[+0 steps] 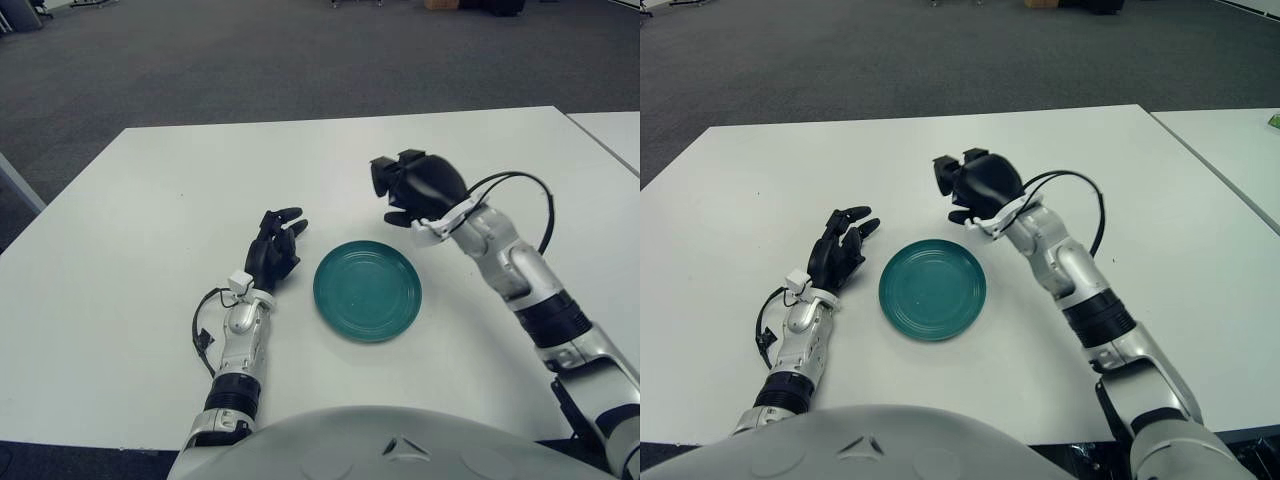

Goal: Put the gum into the plate.

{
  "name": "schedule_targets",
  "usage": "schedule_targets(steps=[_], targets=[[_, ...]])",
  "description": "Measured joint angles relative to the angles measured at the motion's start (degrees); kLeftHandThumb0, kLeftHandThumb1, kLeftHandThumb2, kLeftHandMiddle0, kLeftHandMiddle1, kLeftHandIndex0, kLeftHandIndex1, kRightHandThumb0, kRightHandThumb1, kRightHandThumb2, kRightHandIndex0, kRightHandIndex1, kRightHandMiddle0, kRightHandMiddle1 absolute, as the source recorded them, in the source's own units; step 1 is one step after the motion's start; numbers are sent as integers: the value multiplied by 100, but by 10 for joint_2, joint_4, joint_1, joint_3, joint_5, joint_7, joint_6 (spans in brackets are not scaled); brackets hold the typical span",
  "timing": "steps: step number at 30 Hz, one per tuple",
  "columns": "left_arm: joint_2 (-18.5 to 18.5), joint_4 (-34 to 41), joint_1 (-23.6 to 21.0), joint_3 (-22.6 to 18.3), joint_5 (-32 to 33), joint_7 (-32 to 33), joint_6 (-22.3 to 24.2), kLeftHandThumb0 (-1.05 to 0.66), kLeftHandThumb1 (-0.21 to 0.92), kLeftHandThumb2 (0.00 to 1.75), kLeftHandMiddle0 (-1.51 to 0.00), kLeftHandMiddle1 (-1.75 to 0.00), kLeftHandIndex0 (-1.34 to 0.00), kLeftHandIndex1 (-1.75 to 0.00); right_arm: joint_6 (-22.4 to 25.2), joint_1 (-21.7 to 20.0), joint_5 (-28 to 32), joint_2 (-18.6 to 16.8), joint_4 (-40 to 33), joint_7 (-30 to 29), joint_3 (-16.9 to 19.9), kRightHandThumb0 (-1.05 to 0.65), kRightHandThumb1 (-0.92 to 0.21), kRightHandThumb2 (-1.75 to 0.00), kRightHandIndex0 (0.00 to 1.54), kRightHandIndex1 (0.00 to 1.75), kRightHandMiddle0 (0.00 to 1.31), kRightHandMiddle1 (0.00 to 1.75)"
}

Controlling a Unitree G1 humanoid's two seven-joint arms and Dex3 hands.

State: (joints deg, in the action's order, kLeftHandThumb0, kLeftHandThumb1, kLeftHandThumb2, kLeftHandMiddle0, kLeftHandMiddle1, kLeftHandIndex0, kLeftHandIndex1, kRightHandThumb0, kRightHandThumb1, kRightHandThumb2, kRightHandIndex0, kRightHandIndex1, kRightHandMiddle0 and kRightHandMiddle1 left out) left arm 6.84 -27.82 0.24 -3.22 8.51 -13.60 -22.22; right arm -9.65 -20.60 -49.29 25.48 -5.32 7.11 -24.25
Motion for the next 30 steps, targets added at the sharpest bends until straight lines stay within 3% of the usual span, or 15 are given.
schedule_targets(steps=[14, 24, 30], targets=[[0, 23, 21, 15, 1, 1, -19, -71, 92, 81, -34, -106, -9, -120, 41, 65, -24, -22, -107, 106, -31, -45, -42, -120, 102, 175, 54, 175], [0, 43, 35, 19, 18, 2, -15, -64, 92, 87, -27, -104, -9, -118, 78, 127, -36, -44, -138, 157, -58, -44, -45, -115, 97, 175, 51, 175], [0, 54, 47, 21, 20, 22, -16, -64, 92, 88, -26, -103, -9, -117, 79, 127, -52, -55, -131, 160, -71, -43, -49, -111, 95, 175, 48, 175]])
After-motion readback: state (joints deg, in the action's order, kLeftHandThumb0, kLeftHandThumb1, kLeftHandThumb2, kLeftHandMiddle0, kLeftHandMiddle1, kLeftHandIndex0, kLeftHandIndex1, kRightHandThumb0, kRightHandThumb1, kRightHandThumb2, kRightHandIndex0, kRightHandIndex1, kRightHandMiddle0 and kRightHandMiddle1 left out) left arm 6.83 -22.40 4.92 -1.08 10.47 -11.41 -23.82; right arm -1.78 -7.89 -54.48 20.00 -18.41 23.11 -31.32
